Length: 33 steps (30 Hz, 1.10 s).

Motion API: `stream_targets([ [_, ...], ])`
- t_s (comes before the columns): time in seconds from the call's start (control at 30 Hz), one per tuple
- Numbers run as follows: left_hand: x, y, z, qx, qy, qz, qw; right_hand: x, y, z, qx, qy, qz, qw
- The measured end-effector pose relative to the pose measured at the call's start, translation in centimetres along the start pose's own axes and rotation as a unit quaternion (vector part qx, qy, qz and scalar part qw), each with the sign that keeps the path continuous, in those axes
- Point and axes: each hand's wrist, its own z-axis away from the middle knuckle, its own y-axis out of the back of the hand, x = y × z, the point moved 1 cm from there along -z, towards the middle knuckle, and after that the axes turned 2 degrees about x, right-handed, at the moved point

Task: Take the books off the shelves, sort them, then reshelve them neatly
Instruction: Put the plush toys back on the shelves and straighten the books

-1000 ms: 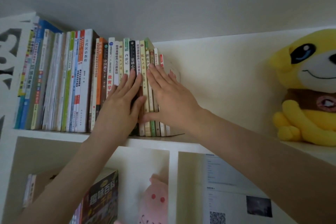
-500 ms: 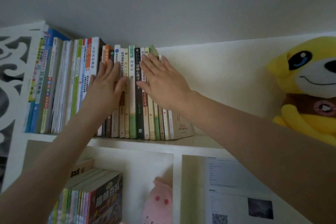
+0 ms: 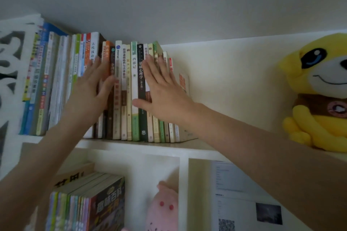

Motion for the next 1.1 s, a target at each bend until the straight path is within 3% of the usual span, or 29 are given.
stream_targets([
  [0.07, -1.3, 1.0, 1.6, -0.042, 0.021, -0.045, 0.998, -0.3, -0.4, 1.8, -0.014, 0.024, 0.007, 1.000],
  [0.17, -3.1, 1.5, 3.8, -0.126, 0.083, 0.012, 0.988, -0.2, -1.1, 3.7, -0.028, 0.075, 0.101, 0.992],
  [0.3, -4.5, 0.1, 4.7, -0.224, 0.082, 0.006, 0.971, 0.6, -1.6, 4.0, -0.039, 0.079, 0.119, 0.989],
  [0.53, -4.0, -1.1, 4.7, -0.213, 0.095, -0.067, 0.970, -0.1, -1.7, 4.2, -0.061, 0.083, 0.126, 0.987],
  [0.67, -5.9, 1.1, 5.7, -0.133, 0.110, 0.087, 0.981, -1.4, -1.8, 4.5, -0.034, 0.116, 0.117, 0.986],
  [0.77, -8.1, 3.0, 6.9, -0.038, 0.174, 0.000, 0.984, -4.1, -2.8, 4.1, -0.096, 0.171, 0.055, 0.979],
  [0.93, -9.6, 3.0, 8.7, -0.055, 0.283, -0.008, 0.957, -7.3, -5.2, 2.0, -0.154, 0.192, 0.050, 0.968],
  [1.1, -10.5, 2.7, 8.8, -0.025, 0.248, -0.059, 0.967, -7.5, -6.3, 1.4, -0.155, 0.197, 0.115, 0.961],
])
